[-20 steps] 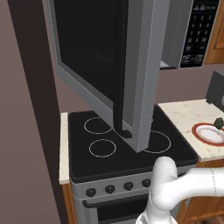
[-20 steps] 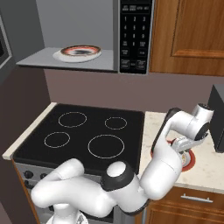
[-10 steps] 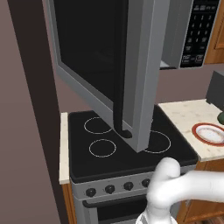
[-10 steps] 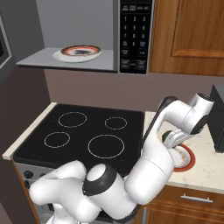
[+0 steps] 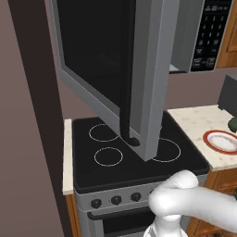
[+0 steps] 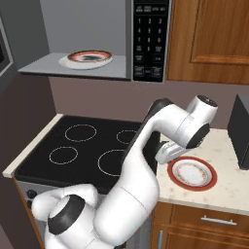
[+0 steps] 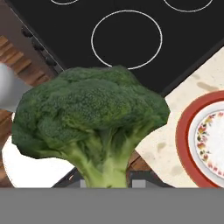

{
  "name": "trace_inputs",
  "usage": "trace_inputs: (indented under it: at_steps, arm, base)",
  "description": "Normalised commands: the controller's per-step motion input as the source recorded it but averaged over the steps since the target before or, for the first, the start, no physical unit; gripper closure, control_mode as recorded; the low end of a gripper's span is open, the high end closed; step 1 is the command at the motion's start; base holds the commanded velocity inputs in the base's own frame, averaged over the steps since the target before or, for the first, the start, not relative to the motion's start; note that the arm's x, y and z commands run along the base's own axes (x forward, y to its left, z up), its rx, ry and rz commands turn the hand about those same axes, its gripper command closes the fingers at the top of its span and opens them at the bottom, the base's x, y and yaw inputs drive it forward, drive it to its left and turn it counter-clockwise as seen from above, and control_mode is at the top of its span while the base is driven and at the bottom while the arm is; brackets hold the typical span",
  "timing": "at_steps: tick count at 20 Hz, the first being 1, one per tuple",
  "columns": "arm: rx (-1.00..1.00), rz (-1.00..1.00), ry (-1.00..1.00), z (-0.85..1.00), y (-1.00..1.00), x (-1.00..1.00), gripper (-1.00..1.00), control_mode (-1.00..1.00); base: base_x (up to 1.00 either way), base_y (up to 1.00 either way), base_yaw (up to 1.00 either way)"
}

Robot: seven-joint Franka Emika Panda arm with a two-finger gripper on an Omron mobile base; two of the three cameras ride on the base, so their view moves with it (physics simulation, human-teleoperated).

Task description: Pick the broccoli from the counter and place it in the microwave. Then turn on the microwave.

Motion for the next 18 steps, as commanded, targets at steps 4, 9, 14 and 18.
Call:
trace_inputs:
  at_steps: [4,9,14,18]
  arm:
    - [0.0,0.0,-0.14,0.6,0.88,-0.79,1.0,-1.0]
    - [0.0,0.0,-0.12,0.65,0.9,-0.54,1.0,-1.0]
    - [0.0,0.0,-0.11,0.7,0.74,-0.11,1.0,-1.0]
    - [0.02,0.0,-0.07,0.66,0.64,0.0,1.0,-1.0]
  base:
    - [0.0,0.0,0.0]
    - [0.0,0.0,0.0]
    - [0.0,0.0,0.0]
    - [0.0,0.0,0.0]
